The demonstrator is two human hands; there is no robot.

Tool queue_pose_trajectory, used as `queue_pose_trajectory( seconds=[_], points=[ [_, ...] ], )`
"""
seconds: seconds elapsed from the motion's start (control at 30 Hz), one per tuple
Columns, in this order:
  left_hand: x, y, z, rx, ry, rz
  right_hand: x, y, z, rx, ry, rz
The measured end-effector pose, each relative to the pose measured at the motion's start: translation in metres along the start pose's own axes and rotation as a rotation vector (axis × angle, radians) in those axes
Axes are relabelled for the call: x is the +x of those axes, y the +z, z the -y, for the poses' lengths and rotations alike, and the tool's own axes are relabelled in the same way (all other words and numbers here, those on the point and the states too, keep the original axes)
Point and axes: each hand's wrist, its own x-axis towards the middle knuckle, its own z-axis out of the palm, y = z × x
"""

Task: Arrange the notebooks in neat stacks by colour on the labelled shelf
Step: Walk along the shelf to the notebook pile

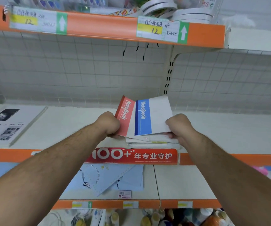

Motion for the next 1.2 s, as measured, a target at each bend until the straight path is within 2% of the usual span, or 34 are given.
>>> queue_pose_trajectory(
  seconds=[0.33,0.67,1.2],
  points=[
    [-0.033,-0.06,0.051,-0.238,-0.175,-0.189,-0.025,0.068,0.034,0.03,-0.088,0.219],
    [-0.091,-0.15,0.132,-0.305,-0.251,-0.397,-0.101,0.169,0.066,-0.026,-0.162,0.403],
    [-0.178,-0.339,0.319,-0.391,-0.335,-0.508,-0.275,0.385,0.102,-0.047,-0.211,0.583]
  ],
)
